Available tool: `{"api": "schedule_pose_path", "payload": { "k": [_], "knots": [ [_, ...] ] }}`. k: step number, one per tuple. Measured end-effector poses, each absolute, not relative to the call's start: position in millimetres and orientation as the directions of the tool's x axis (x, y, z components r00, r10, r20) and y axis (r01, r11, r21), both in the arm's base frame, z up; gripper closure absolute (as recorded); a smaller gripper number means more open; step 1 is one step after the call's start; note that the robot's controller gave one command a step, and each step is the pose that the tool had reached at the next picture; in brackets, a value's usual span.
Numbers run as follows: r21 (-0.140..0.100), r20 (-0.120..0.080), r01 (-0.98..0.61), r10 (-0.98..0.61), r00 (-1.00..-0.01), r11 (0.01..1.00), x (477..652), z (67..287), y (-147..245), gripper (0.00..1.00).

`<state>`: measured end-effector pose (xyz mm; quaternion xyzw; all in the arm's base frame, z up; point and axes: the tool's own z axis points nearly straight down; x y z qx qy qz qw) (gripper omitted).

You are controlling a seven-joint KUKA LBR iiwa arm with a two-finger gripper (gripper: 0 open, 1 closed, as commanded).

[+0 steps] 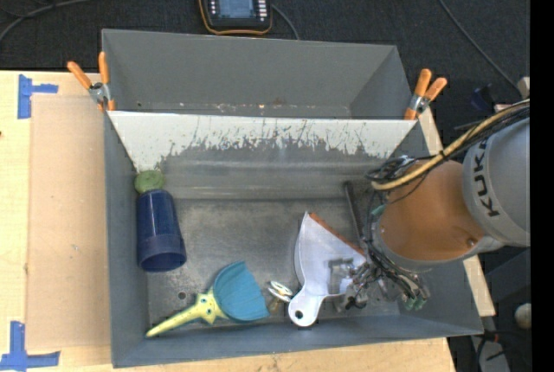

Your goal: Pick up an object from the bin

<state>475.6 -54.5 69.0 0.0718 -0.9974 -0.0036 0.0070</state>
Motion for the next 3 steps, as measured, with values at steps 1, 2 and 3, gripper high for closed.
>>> {"api": "schedule_pose_path", "payload": {
  "k": [1,2,3],
  "knots": [
    [0.008,0.014,-0.144,-0.145,-0.989,0.989,475.7,69.6,-54.5,1.0],
    [0.01,0.019,-0.128,-0.128,-0.992,0.992,486.3,176.8,-47.7,1.0],
    [0.01,0.019,-0.122,-0.123,-0.992,0.992,478.0,110.8,-50.0,1.0]
  ]
}}
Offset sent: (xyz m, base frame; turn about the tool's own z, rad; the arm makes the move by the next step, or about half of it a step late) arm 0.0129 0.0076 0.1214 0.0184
